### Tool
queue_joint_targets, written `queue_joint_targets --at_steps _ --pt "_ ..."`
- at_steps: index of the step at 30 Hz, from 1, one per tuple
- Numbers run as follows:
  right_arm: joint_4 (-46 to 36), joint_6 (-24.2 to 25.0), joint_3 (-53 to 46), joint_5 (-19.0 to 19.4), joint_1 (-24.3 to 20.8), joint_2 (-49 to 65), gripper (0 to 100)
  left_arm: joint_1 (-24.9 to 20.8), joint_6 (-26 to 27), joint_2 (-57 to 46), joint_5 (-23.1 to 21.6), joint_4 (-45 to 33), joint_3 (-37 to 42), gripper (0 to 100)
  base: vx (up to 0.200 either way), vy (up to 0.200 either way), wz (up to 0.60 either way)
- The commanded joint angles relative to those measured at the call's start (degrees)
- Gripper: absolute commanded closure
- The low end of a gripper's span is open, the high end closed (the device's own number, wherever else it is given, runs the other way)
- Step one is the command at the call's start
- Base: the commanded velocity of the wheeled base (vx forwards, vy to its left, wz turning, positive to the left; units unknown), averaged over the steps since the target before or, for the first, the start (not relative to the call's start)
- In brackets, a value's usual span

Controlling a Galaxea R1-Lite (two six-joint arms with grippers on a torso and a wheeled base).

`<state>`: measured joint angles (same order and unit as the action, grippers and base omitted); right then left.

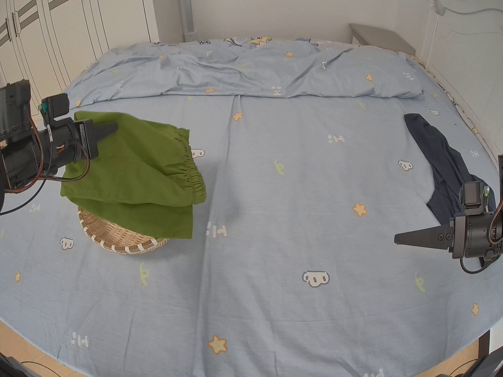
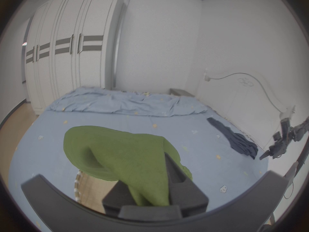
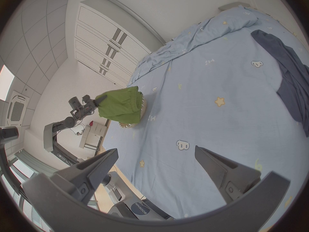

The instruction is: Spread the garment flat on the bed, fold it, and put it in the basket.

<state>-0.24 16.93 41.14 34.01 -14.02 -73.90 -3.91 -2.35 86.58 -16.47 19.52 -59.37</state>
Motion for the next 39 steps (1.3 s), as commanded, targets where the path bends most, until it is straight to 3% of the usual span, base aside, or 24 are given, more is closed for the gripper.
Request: queue_joint_targets --at_steps 1,13,22,31,32,39 --pt "-0.11 0.12 -0.01 0.09 -0.13 0.95 0 3.74 -0.9 4.83 0.03 -0.09 2.24 100 0.0 0.0 0.0" --pt "-0.28 0.21 -0.27 0.09 -0.83 1.83 0 12.17 -1.6 17.31 0.74 -1.24 2.68 100 0.0 0.0 0.0" --pt "-0.37 0.12 -0.27 0.09 -0.83 2.0 0 12.26 -1.69 23.99 2.76 -10.38 -4.44 100 0.0 0.0 0.0" --pt "-0.28 0.21 -0.36 0.09 -0.83 2.0 0 10.77 -2.66 26.8 4.6 -12.93 -9.1 100 0.0 0.0 0.0" --pt "-0.28 0.21 -0.36 0.09 -0.75 2.0 0 10.59 -2.83 26.89 4.6 -13.54 -9.45 0 0.0 0.0 0.0" --pt "-0.2 0.21 -0.36 0.09 -0.83 2.0 0 10.15 -5.21 23.02 5.22 -16.09 -9.98 0 0.0 0.0 0.0"
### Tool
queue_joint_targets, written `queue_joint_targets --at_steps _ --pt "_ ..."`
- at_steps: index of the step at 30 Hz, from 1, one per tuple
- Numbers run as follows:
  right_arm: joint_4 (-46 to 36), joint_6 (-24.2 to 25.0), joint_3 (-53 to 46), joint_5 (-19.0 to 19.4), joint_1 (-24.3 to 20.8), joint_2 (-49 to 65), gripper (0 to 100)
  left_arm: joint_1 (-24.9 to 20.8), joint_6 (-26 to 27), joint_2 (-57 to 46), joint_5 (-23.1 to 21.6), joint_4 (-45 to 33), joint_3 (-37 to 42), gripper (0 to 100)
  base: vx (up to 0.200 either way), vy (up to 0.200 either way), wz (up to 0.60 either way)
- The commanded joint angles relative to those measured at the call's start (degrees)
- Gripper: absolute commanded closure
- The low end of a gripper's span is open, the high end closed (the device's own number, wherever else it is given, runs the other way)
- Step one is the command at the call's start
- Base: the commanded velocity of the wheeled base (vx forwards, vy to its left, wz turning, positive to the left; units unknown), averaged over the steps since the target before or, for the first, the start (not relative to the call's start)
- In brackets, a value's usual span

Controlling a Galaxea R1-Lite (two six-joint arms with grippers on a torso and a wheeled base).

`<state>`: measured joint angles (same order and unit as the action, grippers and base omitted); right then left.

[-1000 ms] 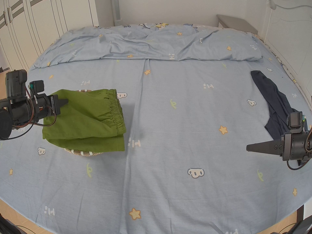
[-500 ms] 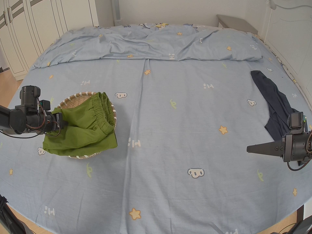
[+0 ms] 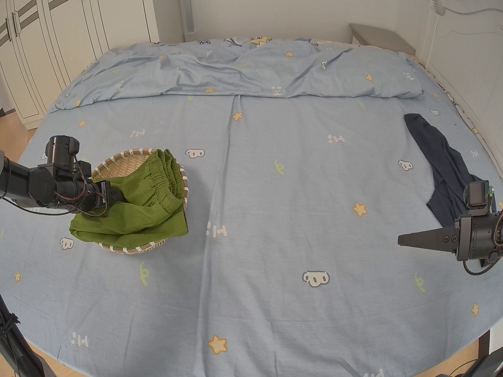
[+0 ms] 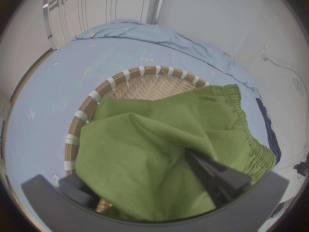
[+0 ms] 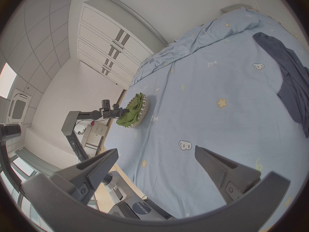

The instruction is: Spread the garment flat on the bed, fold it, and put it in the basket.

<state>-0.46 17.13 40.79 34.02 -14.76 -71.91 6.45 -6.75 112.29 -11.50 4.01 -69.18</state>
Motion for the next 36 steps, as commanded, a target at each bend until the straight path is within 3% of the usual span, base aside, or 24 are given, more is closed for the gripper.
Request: queue_joint_targets --at_steps 1,10,19,24,32,33,36 --pt "0.02 -0.08 -0.01 -0.01 -0.09 0.11 0 -0.21 -0.89 -3.3 0.25 -0.93 -0.16 0 0.0 0.0 0.0" --pt "-0.06 0.01 0.08 0.08 -0.09 0.72 0 0.32 -0.19 -19.12 1.12 -16.05 -2.45 0 0.0 0.0 0.0" --pt "-0.15 -0.16 0.08 -0.01 -0.18 1.86 0 0.23 2.89 -29.67 7.8 -18.07 -1.48 0 0.0 0.0 0.0" --pt "-0.33 -0.78 -2.21 -0.8 -0.18 13.9 0 -2.14 1.83 -38.64 8.07 -17.28 3.09 0 0.0 0.0 0.0" --pt "0.11 -4.3 -15.65 -0.98 0.88 31.39 0 -2.23 -0.54 -62.37 10.62 -19.04 14.87 0 0.0 0.0 0.0" --pt "0.02 -4.21 -19.61 -1.5 1.75 37.2 0 -2.05 -0.54 -70.8 10.97 -21.5 18.56 0 0.0 0.0 0.0" --pt "-0.59 -3.77 -23.04 -1.59 3.6 44.31 0 -2.14 -0.45 -80.91 11.32 -27.3 21.98 0 0.0 0.0 0.0"
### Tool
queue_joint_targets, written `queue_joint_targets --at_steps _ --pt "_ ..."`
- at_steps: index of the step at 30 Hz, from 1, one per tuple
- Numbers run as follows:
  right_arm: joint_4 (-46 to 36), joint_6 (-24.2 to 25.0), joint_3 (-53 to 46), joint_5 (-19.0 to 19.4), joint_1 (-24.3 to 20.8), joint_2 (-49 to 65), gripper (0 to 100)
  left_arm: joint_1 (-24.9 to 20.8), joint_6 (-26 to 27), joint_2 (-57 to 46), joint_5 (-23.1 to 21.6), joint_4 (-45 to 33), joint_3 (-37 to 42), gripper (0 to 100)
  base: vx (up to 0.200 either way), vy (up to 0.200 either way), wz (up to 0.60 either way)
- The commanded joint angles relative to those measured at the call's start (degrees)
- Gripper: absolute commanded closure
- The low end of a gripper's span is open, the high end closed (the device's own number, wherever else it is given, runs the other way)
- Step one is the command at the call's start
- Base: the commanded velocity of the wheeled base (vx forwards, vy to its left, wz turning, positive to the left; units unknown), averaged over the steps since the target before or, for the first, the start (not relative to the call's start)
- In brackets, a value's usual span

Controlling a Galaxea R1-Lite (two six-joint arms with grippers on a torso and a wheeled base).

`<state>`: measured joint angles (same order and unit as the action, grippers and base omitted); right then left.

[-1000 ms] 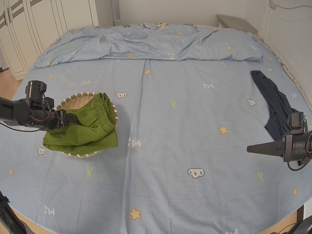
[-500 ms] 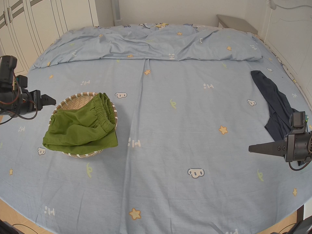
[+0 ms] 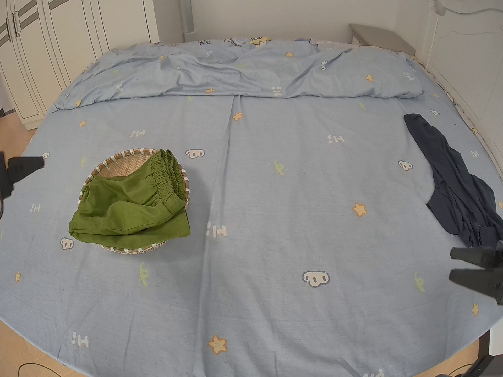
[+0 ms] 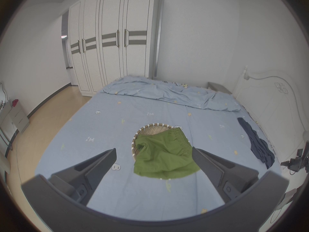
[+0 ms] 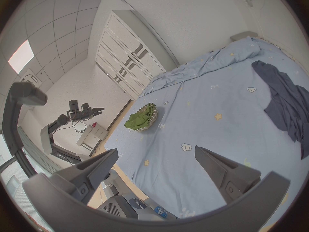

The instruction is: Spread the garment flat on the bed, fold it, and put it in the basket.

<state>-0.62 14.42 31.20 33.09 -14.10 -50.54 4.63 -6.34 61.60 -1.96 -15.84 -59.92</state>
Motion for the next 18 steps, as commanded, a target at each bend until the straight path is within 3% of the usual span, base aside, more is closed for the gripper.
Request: queue_joint_targets --at_steps 1,7,13,18 --pt "-0.96 -0.97 -15.2 -0.65 4.26 26.81 0 -0.41 -0.87 -36.29 1.79 -11.85 14.39 0 0.0 0.0 0.0" --pt "-10.36 -0.89 -15.2 -0.65 4.88 37.01 0 -1.12 -0.96 -47.71 1.17 -17.39 21.16 0 0.0 0.0 0.0" --pt "-18.27 -0.97 -15.9 -0.74 3.73 45.01 0 -1.12 -0.87 -54.83 1.0 -14.75 32.67 0 0.0 0.0 0.0" --pt "-18.19 -1.15 -17.92 -3.11 3.82 45.09 0 -2.87 2.21 -58.0 1.61 -4.91 47.52 0 0.0 0.0 0.0"
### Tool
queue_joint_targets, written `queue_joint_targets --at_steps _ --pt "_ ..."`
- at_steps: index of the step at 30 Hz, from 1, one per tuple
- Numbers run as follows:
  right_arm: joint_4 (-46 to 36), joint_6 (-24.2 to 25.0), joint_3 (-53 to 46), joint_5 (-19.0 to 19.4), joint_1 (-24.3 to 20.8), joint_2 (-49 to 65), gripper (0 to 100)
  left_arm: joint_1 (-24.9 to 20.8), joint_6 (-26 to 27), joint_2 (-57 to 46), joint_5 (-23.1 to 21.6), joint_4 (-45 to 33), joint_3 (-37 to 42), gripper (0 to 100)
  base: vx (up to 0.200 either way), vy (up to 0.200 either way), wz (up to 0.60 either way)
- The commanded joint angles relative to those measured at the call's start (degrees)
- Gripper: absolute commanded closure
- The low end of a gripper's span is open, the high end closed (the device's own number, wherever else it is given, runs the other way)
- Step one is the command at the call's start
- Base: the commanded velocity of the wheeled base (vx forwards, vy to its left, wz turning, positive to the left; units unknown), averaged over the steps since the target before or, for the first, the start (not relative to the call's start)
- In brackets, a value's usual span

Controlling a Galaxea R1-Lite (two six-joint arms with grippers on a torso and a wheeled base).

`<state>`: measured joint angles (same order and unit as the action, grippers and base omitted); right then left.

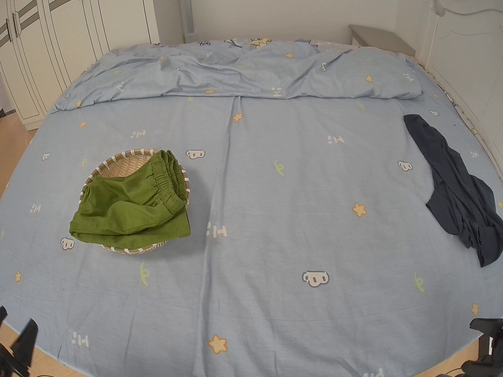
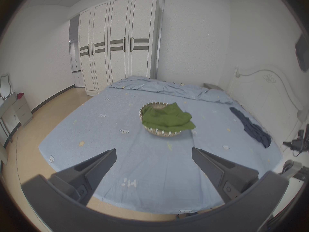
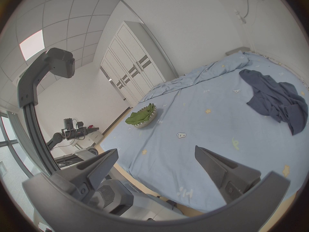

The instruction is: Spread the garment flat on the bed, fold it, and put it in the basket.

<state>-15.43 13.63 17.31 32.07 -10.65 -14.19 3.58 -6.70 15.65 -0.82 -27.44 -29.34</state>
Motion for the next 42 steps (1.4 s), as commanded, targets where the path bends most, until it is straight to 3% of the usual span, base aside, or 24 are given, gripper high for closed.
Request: queue_joint_targets --at_steps 1,3,7,9,12,16,20,22,24,26,28,29,35,36,42 --pt "-3.38 -0.36 -4.04 -2.1 0.37 8.74 0 -1.83 2.57 -12.05 0.47 6.7 16.95 0 0.0 0.0 0.0" --pt "-2.94 -2.12 -7.29 -7.99 0.28 8.65 0 -3.94 4.24 -15.39 -0.85 16.54 22.31 0 0.0 0.0 0.0" --pt "0.23 -3.17 -8.52 -20.21 0.81 8.56 0 -3.67 5.83 -15.04 -0.85 18.21 23.72 0 0.0 0.0 0.0" --pt "0.67 -3.52 -8.61 -24.16 0.81 8.56 0 -3.67 8.55 -14.95 0.64 20.67 25.83 0 0.0 0.0 0.0" --pt "1.28 -3.52 -9.22 -25.04 0.81 8.65 0 -3.67 8.9 -14.95 3.63 28.85 29.34 0 0.0 0.0 0.0" --pt "3.57 -3.61 -10.19 -25.57 1.95 8.56 0 -3.76 8.11 -14.86 1.87 27.09 29.25 0 0.0 0.0 0.0" --pt "4.45 -7.04 -10.54 -25.31 11.36 9.53 0 -3.76 6.53 -14.95 2.05 27.44 29.34 0 0.0 0.0 0.0" --pt "4.8 -9.15 -11.16 -24.78 12.76 10.85 0 -3.76 6.53 -14.95 2.05 27.44 29.34 0 0.0 0.0 0.0" --pt "5.68 -10.38 -11.77 -25.13 11.18 12.43 0 -3.67 6.53 -15.04 2.05 27.44 29.34 0 0.0 0.0 0.0" --pt "10.34 -11.78 -13.8 -27.85 10.65 14.01 0 -3.76 6.35 -14.95 2.05 27.44 29.34 0 0.0 0.0 0.0" --pt "18.86 -12.13 -17.31 -38.23 10.74 13.75 0 -3.76 6.44 -15.04 2.14 27.44 29.34 0 0.0 0.0 0.0" --pt "18.42 -11.7 -17.31 -39.28 10.74 13.75 0 -3.76 6.44 -14.95 2.14 27.44 29.34 0 0.0 0.0 0.0" --pt "17.28 -11.87 -17.31 -35.76 10.65 13.84 0 -3.76 6.35 -14.95 2.05 27.44 29.34 0 0.0 0.0 0.0" --pt "15.78 -13.28 -17.31 -32.43 10.65 13.93 0 -3.76 6.35 -14.95 2.14 27.44 29.34 0 0.0 0.0 0.0" --pt "15.17 -15.39 -17.22 -31.63 10.74 14.01 0 -3.76 6.35 -14.95 2.05 27.44 29.34 0 0.0 0.0 0.0"
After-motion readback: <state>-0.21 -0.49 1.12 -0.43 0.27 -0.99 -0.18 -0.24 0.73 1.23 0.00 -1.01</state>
